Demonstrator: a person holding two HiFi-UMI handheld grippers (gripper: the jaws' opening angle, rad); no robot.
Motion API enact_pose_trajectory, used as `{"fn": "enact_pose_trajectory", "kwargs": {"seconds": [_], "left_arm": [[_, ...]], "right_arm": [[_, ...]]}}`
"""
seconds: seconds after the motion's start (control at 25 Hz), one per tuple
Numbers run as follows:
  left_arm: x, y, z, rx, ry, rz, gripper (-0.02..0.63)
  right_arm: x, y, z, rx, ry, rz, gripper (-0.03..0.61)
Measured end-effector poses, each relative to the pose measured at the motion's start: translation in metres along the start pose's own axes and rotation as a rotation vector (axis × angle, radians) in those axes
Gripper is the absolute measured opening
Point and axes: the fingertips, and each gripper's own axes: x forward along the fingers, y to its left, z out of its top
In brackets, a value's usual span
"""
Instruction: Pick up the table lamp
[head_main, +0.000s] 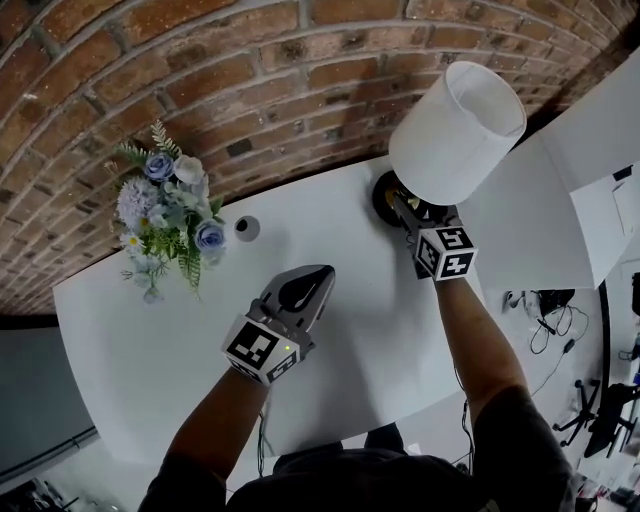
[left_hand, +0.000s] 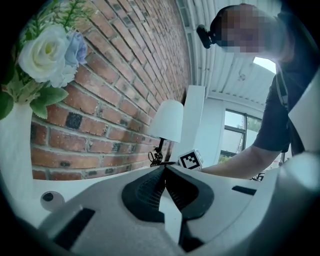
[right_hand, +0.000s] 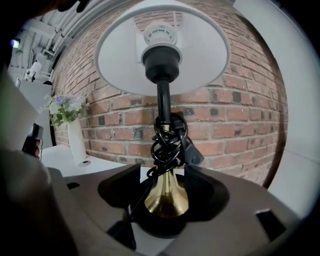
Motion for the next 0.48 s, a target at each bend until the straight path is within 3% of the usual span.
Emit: {"fn": "enact_pose_trajectory", "kwargs": {"seconds": [0.2,0.36,0.48], "left_arm": [[-0.001,0.005,-0.002,-0.007,-0.013,-0.002,0.003],[-0.002,0.009,-0.009,-0.023,-0.006,0.006,0.003],[-0.002,0.008,-0.012,-0.025,0.004,0.004,0.003]], "right_arm": [[0.020,-0.003,-0.002,-0.021,-0.002,-0.012,0.254],[0.031,-0.005,-0.004,-0.093,0.031,-0.033,0.163],[0.032,-0.004,-0.001,-0.093,0.046,-0.011,0.149]]}}
